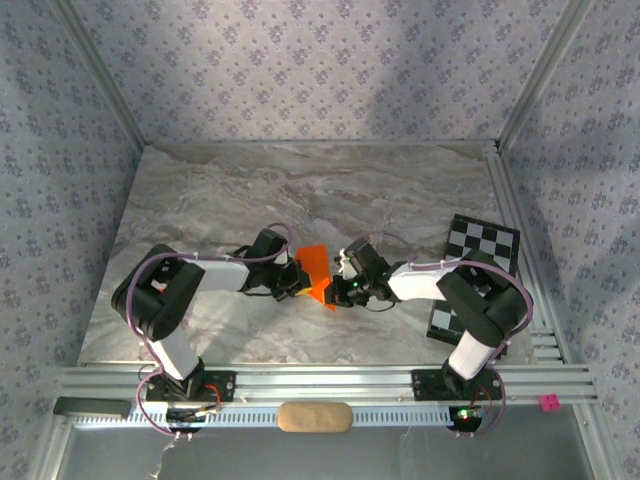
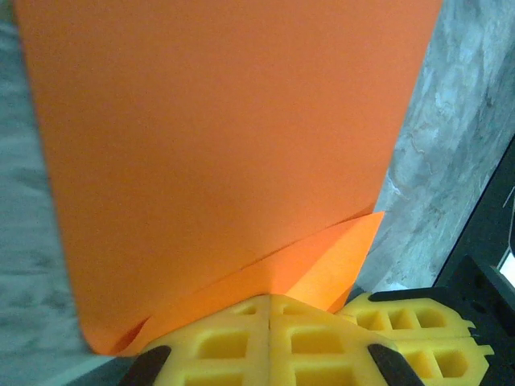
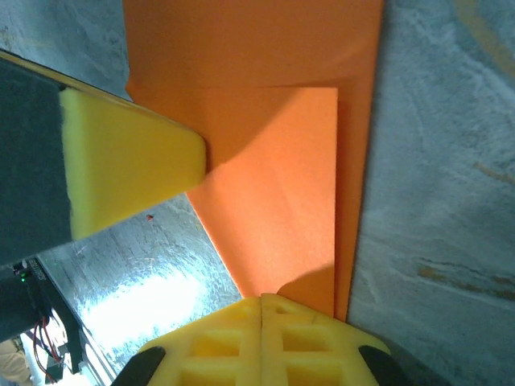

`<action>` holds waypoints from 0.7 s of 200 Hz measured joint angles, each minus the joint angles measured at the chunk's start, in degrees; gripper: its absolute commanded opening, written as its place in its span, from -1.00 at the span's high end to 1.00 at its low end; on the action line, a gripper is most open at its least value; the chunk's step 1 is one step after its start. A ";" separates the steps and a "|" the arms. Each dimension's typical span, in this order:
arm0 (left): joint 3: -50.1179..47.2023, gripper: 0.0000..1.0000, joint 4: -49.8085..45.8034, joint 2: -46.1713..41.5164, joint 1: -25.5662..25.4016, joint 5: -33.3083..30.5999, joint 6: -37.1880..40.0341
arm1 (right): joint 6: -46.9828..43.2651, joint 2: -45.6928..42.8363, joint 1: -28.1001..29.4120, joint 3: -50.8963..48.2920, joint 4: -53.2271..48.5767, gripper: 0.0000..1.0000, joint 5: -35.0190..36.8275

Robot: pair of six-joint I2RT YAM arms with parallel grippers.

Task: Fold a paper plane with a square sheet of paper (pick it up from the middle)
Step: Third fold the triangle at the center of the table.

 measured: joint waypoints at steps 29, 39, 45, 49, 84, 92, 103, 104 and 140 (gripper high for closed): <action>-0.72 0.90 0.20 -0.37 1.92 0.81 1.11 | 0.17 0.11 0.00 -0.02 0.37 1.00 0.02; -0.92 0.89 0.20 -0.55 2.58 0.79 1.49 | 0.17 0.13 0.00 -0.02 0.39 1.00 0.02; -1.07 0.89 0.22 -0.68 3.04 0.81 1.64 | 0.17 0.15 0.00 -0.02 0.44 1.00 0.00; -1.22 0.89 0.20 -0.81 3.32 0.81 1.81 | 0.17 0.15 0.00 -0.02 0.44 1.00 0.00; -2.89 0.89 1.05 -1.88 5.70 0.98 2.80 | 0.42 0.26 0.00 -0.07 0.66 1.00 -0.02; -3.34 0.88 1.40 -2.10 6.08 1.05 2.97 | 0.48 0.26 0.00 -0.07 0.76 1.00 -0.02; -3.96 0.88 1.90 -2.45 6.58 1.25 3.04 | 0.57 0.35 0.00 -0.07 0.87 1.00 -0.04; -4.02 0.88 1.95 -2.51 6.69 1.25 3.04 | 0.57 0.35 0.00 -0.07 0.87 1.00 -0.04; -5.88 0.85 2.10 -4.83 8.59 -0.42 3.41 | 0.59 0.37 0.00 -0.07 1.01 1.00 -0.07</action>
